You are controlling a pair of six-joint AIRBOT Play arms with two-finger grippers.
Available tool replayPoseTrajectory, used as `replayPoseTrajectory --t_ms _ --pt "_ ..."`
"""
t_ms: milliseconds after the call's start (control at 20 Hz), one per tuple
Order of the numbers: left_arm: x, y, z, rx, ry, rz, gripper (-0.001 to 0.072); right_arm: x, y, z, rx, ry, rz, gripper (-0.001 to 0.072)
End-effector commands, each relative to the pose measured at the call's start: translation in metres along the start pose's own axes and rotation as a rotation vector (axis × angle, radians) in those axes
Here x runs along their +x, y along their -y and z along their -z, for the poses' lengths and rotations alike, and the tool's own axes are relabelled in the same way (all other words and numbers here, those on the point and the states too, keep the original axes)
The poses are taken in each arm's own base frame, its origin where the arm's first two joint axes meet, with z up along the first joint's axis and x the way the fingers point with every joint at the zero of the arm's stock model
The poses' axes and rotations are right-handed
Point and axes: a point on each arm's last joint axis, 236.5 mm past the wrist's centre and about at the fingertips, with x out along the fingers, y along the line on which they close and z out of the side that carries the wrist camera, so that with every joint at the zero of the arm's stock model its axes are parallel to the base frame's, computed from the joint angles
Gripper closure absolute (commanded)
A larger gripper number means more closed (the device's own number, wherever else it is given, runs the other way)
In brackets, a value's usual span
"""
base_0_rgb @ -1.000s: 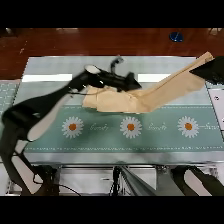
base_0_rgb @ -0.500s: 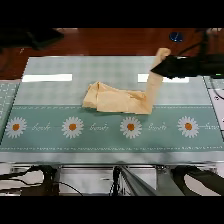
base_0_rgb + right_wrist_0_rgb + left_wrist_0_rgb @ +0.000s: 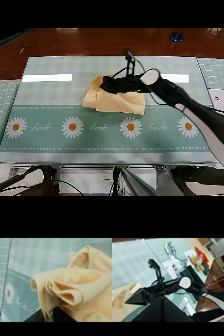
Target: Fold the shirts.
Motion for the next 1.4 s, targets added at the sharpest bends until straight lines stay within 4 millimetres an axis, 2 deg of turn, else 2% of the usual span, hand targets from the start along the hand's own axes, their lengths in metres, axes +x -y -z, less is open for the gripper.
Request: replayPoseTrajectory --t_ms 0,50,100,200,300,350,400,450,550,600,650,700,750,800,850,950,1050,1200,1350 --pt "0.015 -0.006 0.022 0.022 -0.099 -0.058 0.0685 0.039 -0.015 0.023 0.038 0.02 -0.029 0.0199" --pt "0.02 -0.01 0.028 0.023 -0.129 -0.082 0.0685 0.039 -0.02 0.024 0.016 0.025 -0.034 0.0165" --pt "0.023 -0.013 0.034 0.026 -0.153 -0.101 0.0685 0.036 -0.025 0.022 -0.004 0.032 -0.042 0.0165" --pt "0.028 -0.019 0.041 0.034 -0.19 -0.13 0.0685 0.013 -0.03 -0.001 -0.034 0.076 -0.052 0.0167" --pt "0.028 -0.024 0.044 0.034 -0.204 -0.149 0.0685 -0.03 -0.027 -0.031 -0.112 0.118 -0.033 0.0173" --pt "0.028 -0.026 0.045 0.033 -0.207 -0.156 0.0685 -0.061 -0.017 -0.046 -0.174 0.132 0.011 0.0173" --pt "0.028 -0.03 0.046 0.031 -0.213 -0.165 0.0684 -0.094 0.001 -0.059 -0.222 0.138 0.079 0.0173" --pt "0.027 -0.037 0.048 0.025 -0.225 -0.187 0.0684 -0.133 0.029 -0.07 -0.247 0.139 0.188 0.0173" --pt "0.022 -0.065 0.058 0.011 -0.274 -0.276 0.0681 -0.219 0.107 -0.076 -0.22 0.115 0.496 0.0173" --pt "0.018 -0.082 0.066 -0.003 -0.307 -0.328 0.067 -0.262 0.149 -0.067 -0.18 0.068 0.661 0.0173" --pt "0.014 -0.1 0.078 -0.027 -0.346 -0.377 0.0555 -0.299 0.186 -0.05 -0.112 -0.009 0.791 0.0173" --pt "0.011 -0.118 0.091 -0.06 -0.387 -0.414 0.0378 -0.32 0.211 -0.033 -0.045 -0.071 0.838 0.0172" --pt "0.01 -0.134 0.106 -0.105 -0.422 -0.441 0.029 -0.325 0.228 -0.017 0.013 -0.112 0.816 0.0171" --pt "0.009 -0.151 0.123 -0.161 -0.459 -0.47 0.029 -0.319 0.238 -0.007 0.064 -0.123 0.758 0.0165" --pt "0.007 -0.168 0.142 -0.207 -0.501 -0.497 0.029 -0.305 0.246 0.001 0.129 -0.115 0.68 0.0115" --pt "-0.002 -0.202 0.186 -0.349 -0.578 -0.595 0.0293 -0.273 0.255 0.014 0.249 -0.104 0.536 0.0111" --pt "-0.011 -0.226 0.221 -0.431 -0.624 -0.679 0.0294 -0.236 0.253 0.021 0.315 -0.109 0.394 0.011" --pt "-0.007 -0.237 0.244 -0.465 -0.626 -0.689 0.0302 -0.183 0.247 0.015 0.35 -0.091 0.238 0.011" --pt "-0.002 -0.236 0.244 -0.459 -0.622 -0.683 0.0307 -0.127 0.243 0.012 0.379 -0.074 0.175 0.011"
